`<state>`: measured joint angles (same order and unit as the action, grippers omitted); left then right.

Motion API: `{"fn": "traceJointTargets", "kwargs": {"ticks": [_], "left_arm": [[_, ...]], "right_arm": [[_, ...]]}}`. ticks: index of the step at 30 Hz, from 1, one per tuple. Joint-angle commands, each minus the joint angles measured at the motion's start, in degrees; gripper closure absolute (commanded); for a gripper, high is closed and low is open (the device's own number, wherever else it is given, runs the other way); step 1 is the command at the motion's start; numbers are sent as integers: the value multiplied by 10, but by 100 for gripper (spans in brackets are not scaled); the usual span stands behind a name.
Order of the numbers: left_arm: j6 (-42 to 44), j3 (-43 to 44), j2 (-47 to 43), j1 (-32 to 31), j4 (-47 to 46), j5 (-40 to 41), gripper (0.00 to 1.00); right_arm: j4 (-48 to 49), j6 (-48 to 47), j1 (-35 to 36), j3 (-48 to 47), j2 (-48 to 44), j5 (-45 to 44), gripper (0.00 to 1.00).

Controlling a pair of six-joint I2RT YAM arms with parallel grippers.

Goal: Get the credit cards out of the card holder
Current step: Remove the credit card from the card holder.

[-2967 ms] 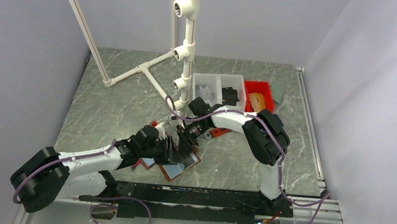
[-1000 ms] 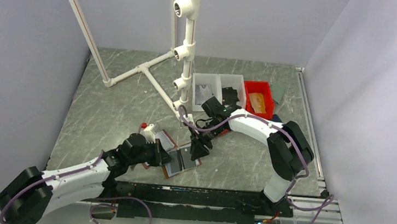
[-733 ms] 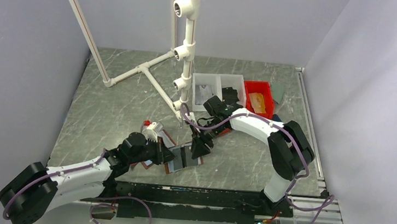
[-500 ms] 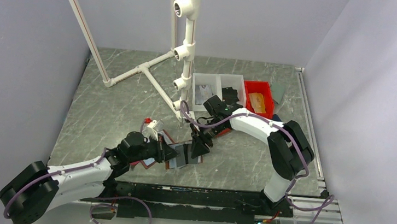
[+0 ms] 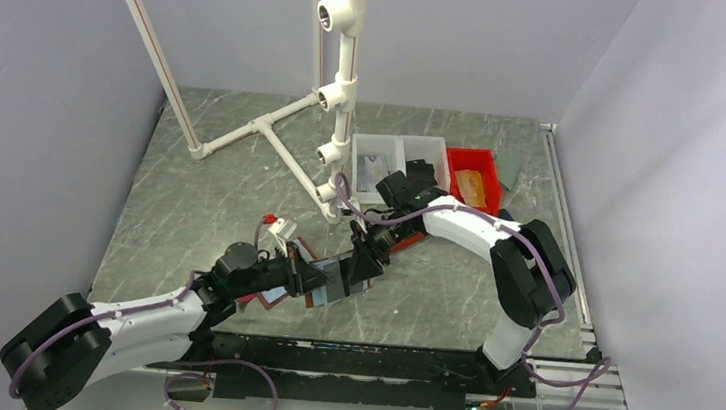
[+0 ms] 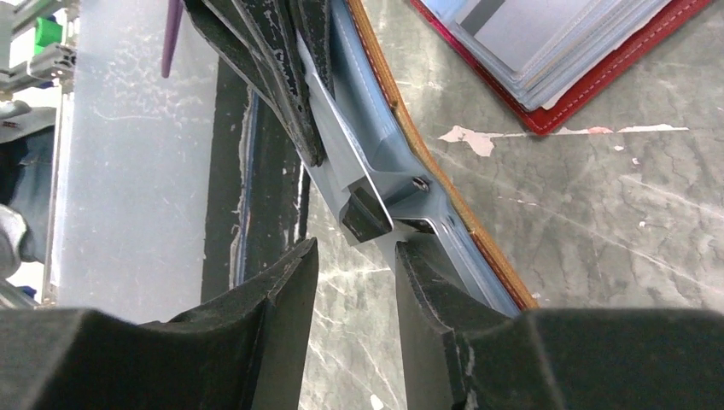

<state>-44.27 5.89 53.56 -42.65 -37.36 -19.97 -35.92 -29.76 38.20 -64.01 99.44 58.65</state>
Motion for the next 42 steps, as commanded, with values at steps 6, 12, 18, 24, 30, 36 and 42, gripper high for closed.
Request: {"fn": "traceJointTargets", "kwargs": {"ticks": [6, 12, 18, 24, 30, 36, 42], "left_arm": [[-14, 2, 19, 0, -113, -26, 100], [-18, -1, 15, 0, -115, -18, 100], [-18, -7, -22, 0, -73, 3, 100], [-28, -11, -65, 0, -12, 14, 82], [-31, -14, -96, 0, 24, 16, 71], [-31, -25, -114, 0, 39, 23, 92], [-31, -31, -128, 0, 52, 29, 100]], "right_arm": [[15, 12, -7, -27, 5, 91, 64], [0, 6, -8, -37, 15, 109, 80], [-20, -9, -8, -47, 23, 109, 100], [-45, -35, -9, -56, 30, 109, 100], [-64, -60, -14, -63, 36, 105, 100], [-74, -75, -21, -64, 36, 97, 100], [-91, -100, -25, -68, 40, 80, 100]]}}
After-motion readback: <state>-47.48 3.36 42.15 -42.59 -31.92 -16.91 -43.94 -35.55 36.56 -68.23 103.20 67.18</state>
